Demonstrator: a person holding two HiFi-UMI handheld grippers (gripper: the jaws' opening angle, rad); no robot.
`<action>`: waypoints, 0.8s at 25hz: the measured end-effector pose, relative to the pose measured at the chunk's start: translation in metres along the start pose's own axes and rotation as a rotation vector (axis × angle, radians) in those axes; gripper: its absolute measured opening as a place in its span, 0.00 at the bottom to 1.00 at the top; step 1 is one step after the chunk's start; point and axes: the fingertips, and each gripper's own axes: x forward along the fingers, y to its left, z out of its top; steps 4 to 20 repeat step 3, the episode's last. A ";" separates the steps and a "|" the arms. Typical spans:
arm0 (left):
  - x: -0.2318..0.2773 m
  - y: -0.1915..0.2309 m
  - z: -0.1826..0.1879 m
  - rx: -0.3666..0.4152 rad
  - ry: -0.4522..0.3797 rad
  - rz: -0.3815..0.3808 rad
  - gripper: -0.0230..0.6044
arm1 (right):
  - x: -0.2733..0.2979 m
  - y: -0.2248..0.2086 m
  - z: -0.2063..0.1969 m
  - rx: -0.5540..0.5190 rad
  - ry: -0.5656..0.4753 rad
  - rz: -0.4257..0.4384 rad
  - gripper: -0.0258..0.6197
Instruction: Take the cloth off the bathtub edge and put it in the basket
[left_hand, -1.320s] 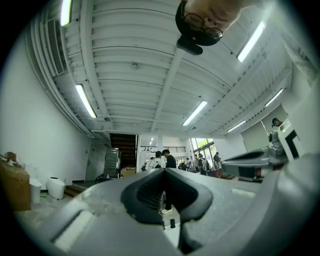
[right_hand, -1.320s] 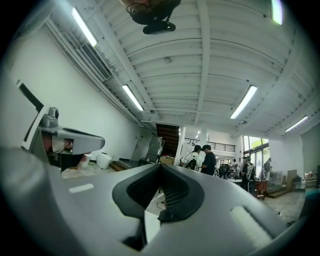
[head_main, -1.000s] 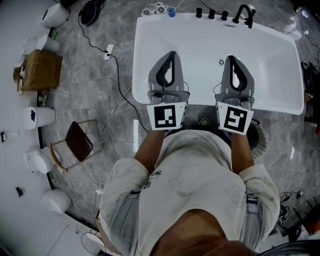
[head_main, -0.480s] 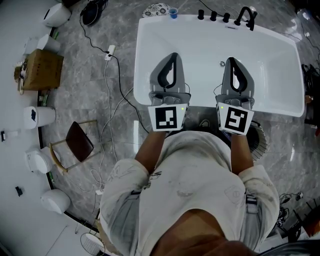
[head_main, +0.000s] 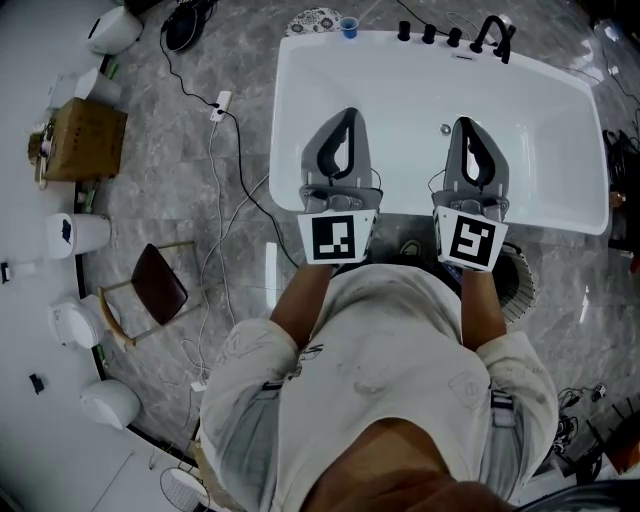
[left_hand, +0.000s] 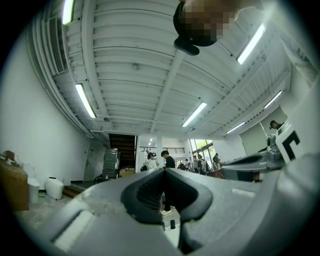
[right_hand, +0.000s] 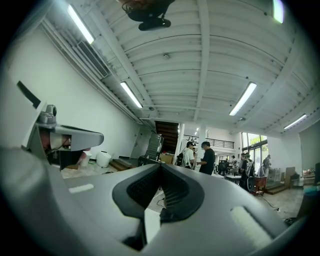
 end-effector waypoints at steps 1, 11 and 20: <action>0.000 0.001 0.000 0.000 0.001 0.000 0.04 | 0.000 0.001 0.001 0.000 0.001 -0.001 0.04; -0.001 0.003 0.000 0.000 0.005 -0.001 0.04 | 0.000 0.003 0.002 -0.001 0.002 -0.002 0.04; -0.001 0.003 0.000 0.000 0.005 -0.001 0.04 | 0.000 0.003 0.002 -0.001 0.002 -0.002 0.04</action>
